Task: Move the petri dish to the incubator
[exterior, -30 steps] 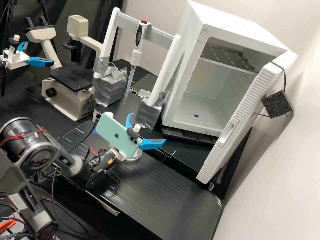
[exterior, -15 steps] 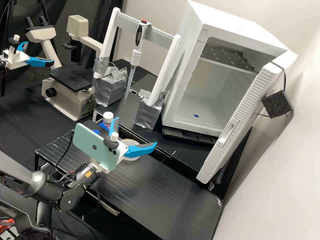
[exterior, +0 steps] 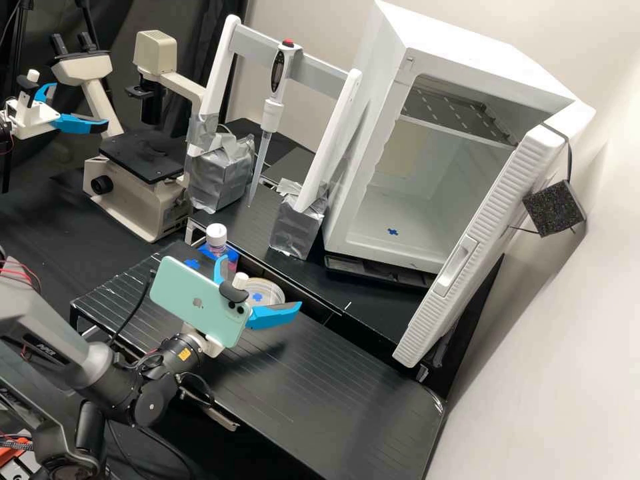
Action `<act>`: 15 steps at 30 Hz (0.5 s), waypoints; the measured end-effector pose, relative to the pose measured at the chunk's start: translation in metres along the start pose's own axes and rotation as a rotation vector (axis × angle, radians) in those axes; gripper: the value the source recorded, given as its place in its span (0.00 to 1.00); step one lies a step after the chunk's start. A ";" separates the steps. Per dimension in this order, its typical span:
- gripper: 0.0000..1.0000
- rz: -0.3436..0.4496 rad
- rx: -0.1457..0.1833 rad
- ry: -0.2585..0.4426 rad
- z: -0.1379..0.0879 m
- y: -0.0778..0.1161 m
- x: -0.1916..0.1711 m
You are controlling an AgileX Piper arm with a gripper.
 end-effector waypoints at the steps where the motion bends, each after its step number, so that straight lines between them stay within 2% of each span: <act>1: 1.00 -0.007 -0.002 0.001 0.000 -0.001 0.001; 5: 1.00 -0.033 -0.023 0.007 0.001 -0.004 0.003; 9: 1.00 -0.060 -0.061 0.021 0.002 -0.010 0.008; 15: 1.00 -0.062 -0.084 -0.001 0.008 -0.018 0.019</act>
